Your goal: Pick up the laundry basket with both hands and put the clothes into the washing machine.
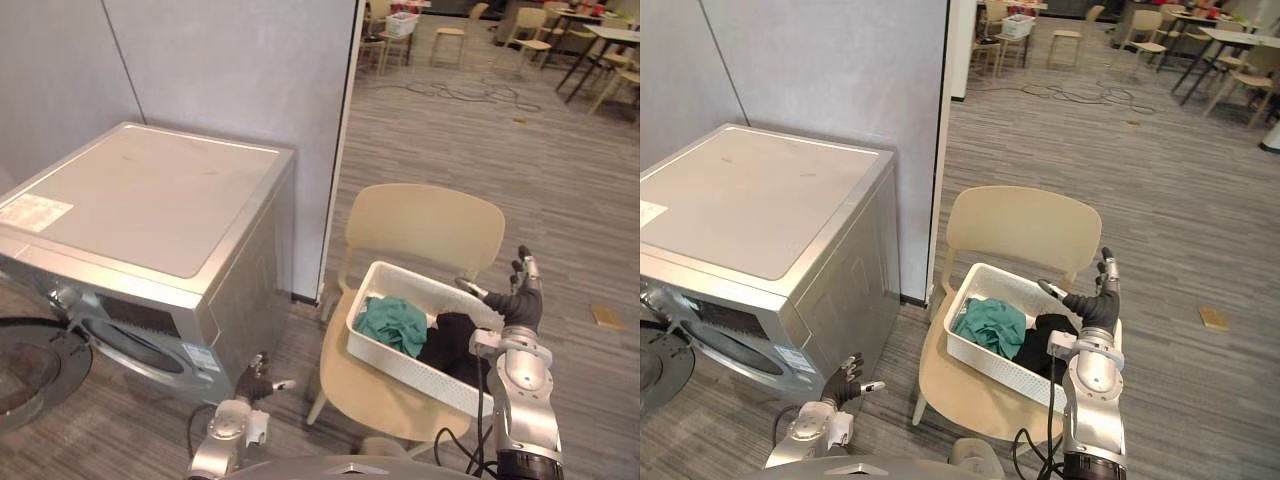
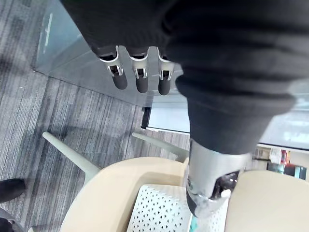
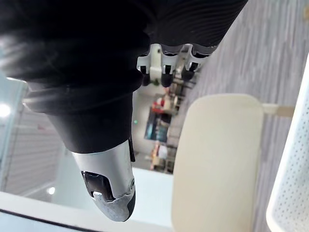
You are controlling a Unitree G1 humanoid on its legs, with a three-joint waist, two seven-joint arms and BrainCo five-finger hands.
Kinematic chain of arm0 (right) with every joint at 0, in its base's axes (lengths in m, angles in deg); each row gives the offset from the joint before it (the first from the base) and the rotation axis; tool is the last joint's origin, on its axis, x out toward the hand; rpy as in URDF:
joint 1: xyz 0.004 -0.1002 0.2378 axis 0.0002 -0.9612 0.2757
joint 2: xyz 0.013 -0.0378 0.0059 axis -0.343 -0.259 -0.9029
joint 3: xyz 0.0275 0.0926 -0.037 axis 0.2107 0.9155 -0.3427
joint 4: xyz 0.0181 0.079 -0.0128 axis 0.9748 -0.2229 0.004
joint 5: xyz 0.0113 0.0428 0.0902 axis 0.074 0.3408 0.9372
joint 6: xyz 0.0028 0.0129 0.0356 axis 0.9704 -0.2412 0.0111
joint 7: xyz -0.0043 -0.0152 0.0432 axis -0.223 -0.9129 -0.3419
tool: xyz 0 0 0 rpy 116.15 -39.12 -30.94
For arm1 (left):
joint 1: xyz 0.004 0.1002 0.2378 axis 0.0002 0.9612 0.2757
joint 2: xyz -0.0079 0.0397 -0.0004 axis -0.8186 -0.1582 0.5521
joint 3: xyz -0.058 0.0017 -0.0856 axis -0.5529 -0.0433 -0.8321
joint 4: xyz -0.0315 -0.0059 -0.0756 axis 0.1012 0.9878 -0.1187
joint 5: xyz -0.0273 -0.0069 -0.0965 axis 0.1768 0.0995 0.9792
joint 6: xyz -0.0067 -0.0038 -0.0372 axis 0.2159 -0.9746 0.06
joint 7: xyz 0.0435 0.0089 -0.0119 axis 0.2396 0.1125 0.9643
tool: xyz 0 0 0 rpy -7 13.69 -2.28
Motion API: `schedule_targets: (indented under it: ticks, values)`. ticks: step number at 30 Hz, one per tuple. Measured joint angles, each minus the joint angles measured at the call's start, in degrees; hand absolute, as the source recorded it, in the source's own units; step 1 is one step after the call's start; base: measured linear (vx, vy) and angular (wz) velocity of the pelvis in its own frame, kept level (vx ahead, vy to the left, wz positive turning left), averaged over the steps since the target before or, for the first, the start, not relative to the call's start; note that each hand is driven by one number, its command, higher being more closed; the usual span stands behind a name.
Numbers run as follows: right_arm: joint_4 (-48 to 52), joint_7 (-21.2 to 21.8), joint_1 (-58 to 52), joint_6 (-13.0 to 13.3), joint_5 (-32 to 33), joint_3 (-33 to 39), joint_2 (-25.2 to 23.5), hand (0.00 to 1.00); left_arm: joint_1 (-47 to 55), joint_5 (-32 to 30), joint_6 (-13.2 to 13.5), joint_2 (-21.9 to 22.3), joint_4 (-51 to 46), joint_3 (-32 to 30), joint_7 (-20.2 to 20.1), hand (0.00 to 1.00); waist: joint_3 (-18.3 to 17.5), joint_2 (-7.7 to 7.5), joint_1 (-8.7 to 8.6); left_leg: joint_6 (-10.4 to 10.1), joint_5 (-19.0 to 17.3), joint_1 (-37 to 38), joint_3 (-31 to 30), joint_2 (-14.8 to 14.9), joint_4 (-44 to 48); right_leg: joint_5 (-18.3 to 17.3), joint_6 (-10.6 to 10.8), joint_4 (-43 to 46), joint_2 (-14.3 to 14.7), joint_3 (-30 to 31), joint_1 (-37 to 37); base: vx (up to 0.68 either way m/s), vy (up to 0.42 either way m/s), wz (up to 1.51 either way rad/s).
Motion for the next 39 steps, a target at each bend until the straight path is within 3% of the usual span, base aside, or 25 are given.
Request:
schedule_targets:
  ticks: [1, 2, 4, 6, 10, 13, 15, 17, 19, 26, 32, 39]
  values:
    - [-1.3, 0.0, 0.2, 0.1, 0.0, 0.2, 0.3, 0.00, -0.1, 0.2, -0.1, -0.2, 0.0, 0.1, 0.0, 0.00, 0.1, 0.13, -0.07, 1.8, 2.5, -1.6, 4.8, 1.8, 2.1, 0.9, -0.9, -2.2, 0.1, -2.2, 1.1, 0.02, -0.121, 0.83]
    - [-2.5, 0.2, -0.1, 0.1, 0.0, 0.3, 0.6, 0.00, -0.1, 0.1, -0.2, 0.3, 0.0, 0.5, -0.3, 0.00, 0.1, 0.25, -0.40, 1.7, 2.9, -2.6, 7.4, 2.1, 3.7, 1.2, -1.1, -3.0, -0.2, -3.8, 2.0, 0.01, -0.095, 0.99]
    - [-5.3, 1.1, 0.0, -0.2, 0.0, 1.0, 1.0, 0.00, 0.1, 0.1, -0.2, 1.0, 0.0, 1.5, -0.6, 0.00, 0.2, 0.89, 0.09, 0.0, 3.5, -2.8, 8.3, 1.2, 2.8, 1.2, -0.7, -3.5, -1.4, -5.9, 2.7, 0.00, -0.004, 0.68]
    - [-6.8, 2.4, 0.0, -0.3, 0.0, 1.4, 1.1, 0.00, 0.0, 0.1, -0.2, 1.1, -0.5, 2.6, -1.2, 0.00, 0.2, 0.94, -0.15, -3.9, 5.9, -2.4, 9.0, -1.7, -1.5, 1.6, 0.7, -4.5, -3.5, -7.9, 2.9, 0.03, 0.064, 0.56]
    - [-9.1, 3.0, 1.4, -0.5, -2.1, 3.1, 2.0, 0.00, -1.3, -1.2, -0.2, -1.2, -0.6, 6.2, -2.9, 0.00, 1.9, -0.26, -0.21, -6.1, 7.3, -6.3, 5.9, -6.1, -2.0, 0.6, 3.1, 0.3, -7.8, -9.9, -0.2, 0.03, 0.108, 0.60]
    - [-15.8, 3.2, 8.3, -0.8, -2.3, 4.0, 6.4, 0.00, -3.3, -2.1, -0.2, -3.9, -4.1, 8.2, -4.6, 0.00, 6.8, -0.43, -0.37, -6.3, 7.4, -12.6, 2.5, -6.6, 1.1, 0.2, 3.2, 3.3, -8.8, -12.1, -4.0, -0.15, 0.108, 0.41]
    - [-21.0, 3.1, 15.2, -0.9, -2.4, 3.7, 10.5, 0.00, -5.3, -2.0, -0.1, -4.6, -5.4, 8.4, -5.1, 0.00, 11.0, -1.39, 0.07, -6.2, 7.9, -15.2, 2.5, -7.1, 1.1, -0.3, 2.8, 5.5, -9.7, -11.7, -7.5, -0.22, 0.064, 0.06]
    - [-28.4, 2.5, 23.9, -1.1, -2.4, 1.3, 16.0, 0.00, -7.3, -0.8, -0.1, -5.3, -5.4, 10.4, -5.1, 0.00, 14.3, -1.20, 0.52, -6.6, 8.7, -18.1, 2.7, -7.3, 1.2, 1.1, 2.9, 5.9, -9.7, -10.6, -11.0, -0.22, 0.064, -0.09]
    - [-30.4, 2.2, 27.7, -1.0, -2.3, -0.5, 18.0, 0.00, -8.7, 0.5, -0.1, -5.2, -5.7, 11.7, -5.1, 0.00, 16.5, -0.97, 1.48, -6.2, 9.5, -20.6, 3.3, -7.2, 1.3, 2.4, 3.1, 6.0, -9.8, -9.5, -14.2, -0.15, 0.058, -0.18]
    - [-30.4, 3.3, 28.1, -1.5, -1.7, -0.5, 22.1, 0.00, -11.5, 11.6, 0.9, -5.7, -14.0, 12.2, -4.6, 0.00, 19.8, -0.84, 2.33, -5.2, 10.7, -28.2, 4.2, -6.9, 1.9, 4.5, 3.1, 5.8, -10.7, -10.6, -20.9, -0.05, 0.018, 0.02]
    - [-29.9, 4.8, 32.9, -1.5, 0.6, -4.9, 23.5, 0.00, -16.5, 14.3, 1.4, -5.3, -15.8, 7.3, -3.1, 0.00, 23.1, -0.91, 3.15, -4.6, 11.6, -33.0, 5.9, -5.9, 1.9, 6.7, 3.0, 5.5, -10.7, -10.8, -25.8, 0.01, 0.001, -0.06]
    - [-30.4, 4.5, 34.4, -1.3, -0.1, -6.1, 22.8, 0.00, -17.8, 14.3, 2.0, -4.9, -18.6, 2.4, -1.2, 0.00, 23.6, -0.93, 3.19, -4.1, 12.3, -34.9, 5.7, -6.3, 2.0, 5.8, 2.9, 7.2, -11.7, -11.9, -27.5, 0.05, -0.014, 0.08]
